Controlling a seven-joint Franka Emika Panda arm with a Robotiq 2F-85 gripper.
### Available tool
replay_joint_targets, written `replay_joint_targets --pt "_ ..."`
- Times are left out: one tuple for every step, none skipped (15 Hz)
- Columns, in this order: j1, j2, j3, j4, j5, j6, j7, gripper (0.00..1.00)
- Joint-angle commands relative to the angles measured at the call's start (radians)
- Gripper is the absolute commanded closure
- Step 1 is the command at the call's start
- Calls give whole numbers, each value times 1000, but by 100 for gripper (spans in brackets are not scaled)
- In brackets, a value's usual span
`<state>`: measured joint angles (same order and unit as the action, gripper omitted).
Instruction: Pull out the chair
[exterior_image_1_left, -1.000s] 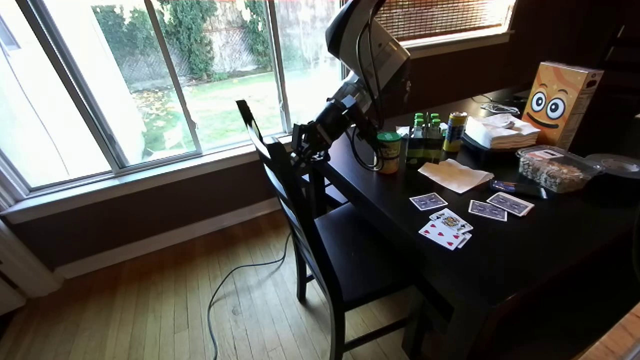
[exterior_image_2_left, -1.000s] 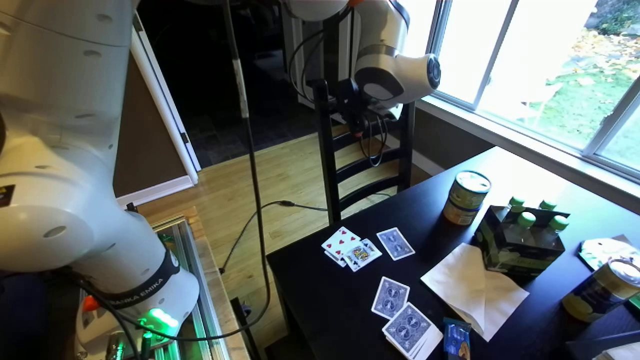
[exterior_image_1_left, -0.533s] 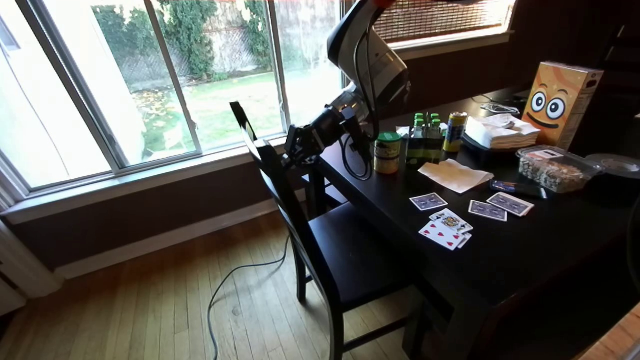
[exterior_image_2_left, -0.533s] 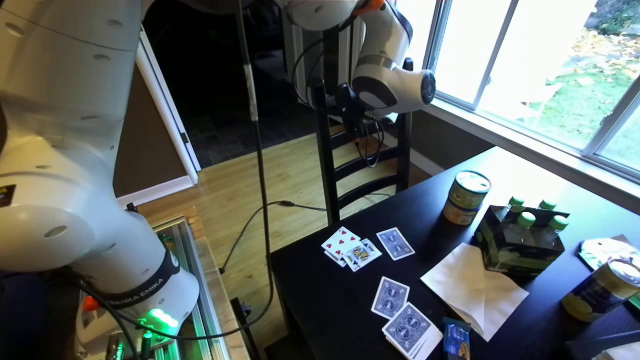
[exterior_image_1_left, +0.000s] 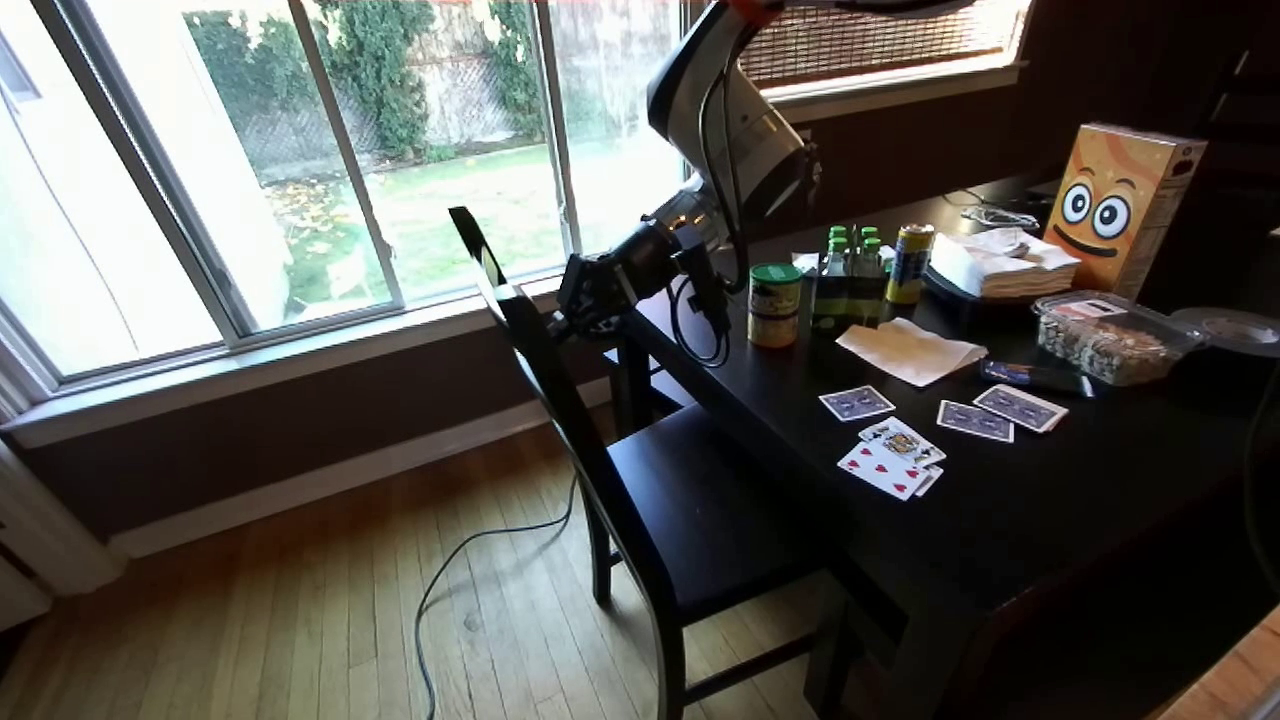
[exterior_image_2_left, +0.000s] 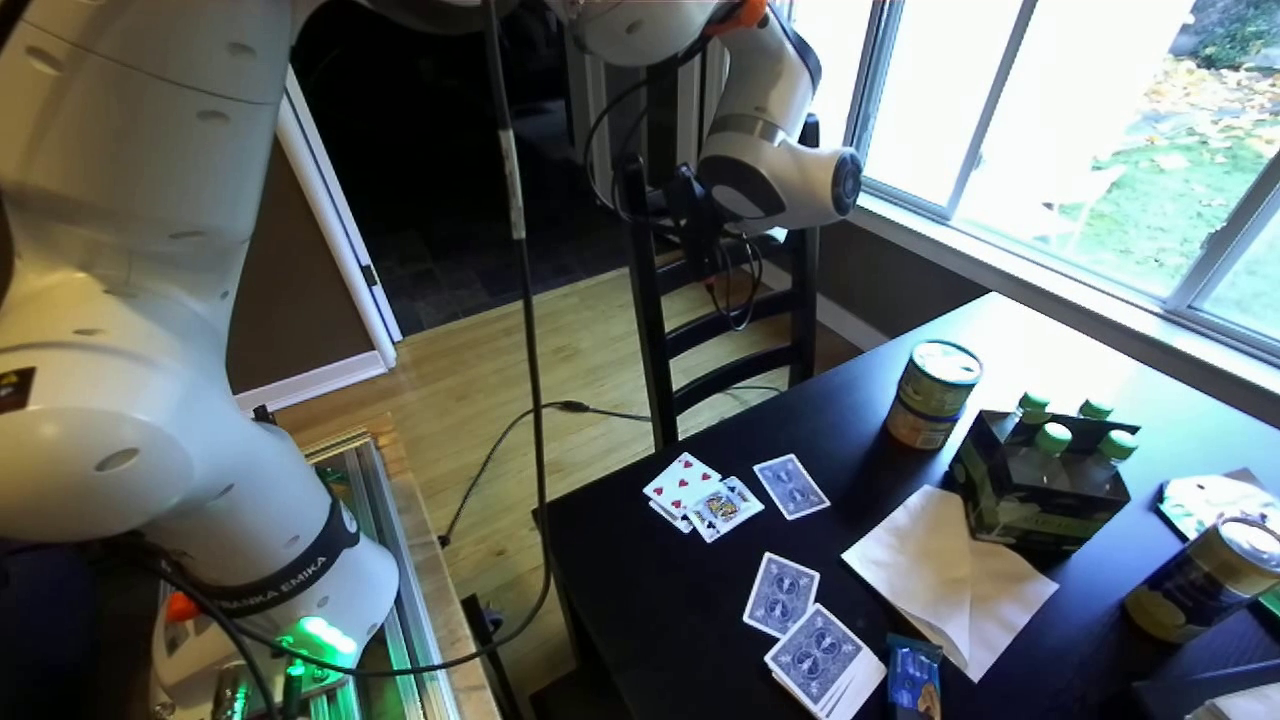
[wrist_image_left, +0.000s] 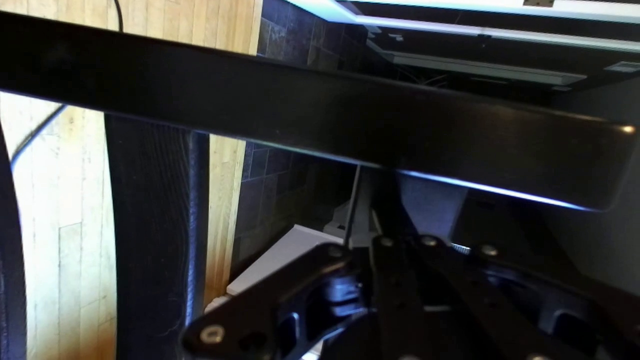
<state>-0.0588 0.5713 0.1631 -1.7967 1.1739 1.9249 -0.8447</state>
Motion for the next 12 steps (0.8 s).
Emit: replay_joint_targets --pt "42 3 -14 16 37 8 1 100" --pt "47 -3 -21 12 28 17 11 100" --pt "58 -13 -32 5 12 35 34 100" --pt "65 -22 -40 1 -1 42 50 100" --pt "75 -30 -51 -4 -15 61 73 100" --pt "84 -36 -60 -7 -29 74 98 100" --pt "98 -41 -70 -10 -52 94 126 100" --pt "108 -48 -76 -12 -74 105 160 100" --pt "115 -53 -81 -13 -100 112 194 100" --pt "122 -59 -84 -13 -125 124 227 100" --pt "126 -63 -84 -13 -151 129 256 100" --pt "127 -66 -83 -11 -177 133 285 100"
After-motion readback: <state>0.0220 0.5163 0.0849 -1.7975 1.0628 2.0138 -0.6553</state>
